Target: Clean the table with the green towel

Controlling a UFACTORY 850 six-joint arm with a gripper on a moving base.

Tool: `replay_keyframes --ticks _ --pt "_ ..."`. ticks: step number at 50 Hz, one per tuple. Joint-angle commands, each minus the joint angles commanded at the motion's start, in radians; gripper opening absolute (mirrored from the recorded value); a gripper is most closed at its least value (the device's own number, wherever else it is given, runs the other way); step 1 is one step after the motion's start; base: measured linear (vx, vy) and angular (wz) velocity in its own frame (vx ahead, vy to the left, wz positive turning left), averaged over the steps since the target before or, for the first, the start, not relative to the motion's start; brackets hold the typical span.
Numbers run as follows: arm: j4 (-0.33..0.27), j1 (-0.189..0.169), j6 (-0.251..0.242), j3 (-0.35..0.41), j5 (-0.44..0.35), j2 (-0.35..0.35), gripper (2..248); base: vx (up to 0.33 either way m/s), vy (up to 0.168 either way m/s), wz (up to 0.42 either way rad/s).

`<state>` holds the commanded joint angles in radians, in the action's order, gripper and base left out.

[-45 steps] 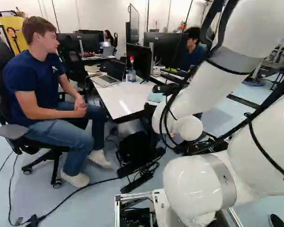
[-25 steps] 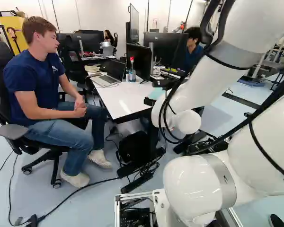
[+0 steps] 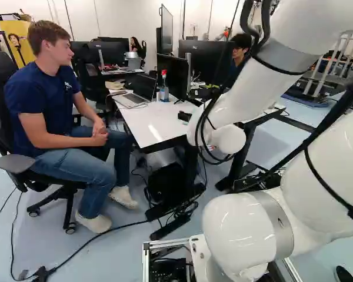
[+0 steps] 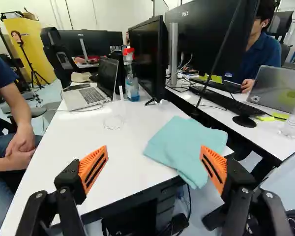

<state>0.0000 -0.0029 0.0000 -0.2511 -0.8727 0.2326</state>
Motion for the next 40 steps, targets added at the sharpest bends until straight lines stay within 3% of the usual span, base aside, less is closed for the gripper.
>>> replay_keyframes --ticks 40 --pt "0.0 -0.029 0.0 -0.226 0.027 -0.143 247 0.0 0.0 0.0"
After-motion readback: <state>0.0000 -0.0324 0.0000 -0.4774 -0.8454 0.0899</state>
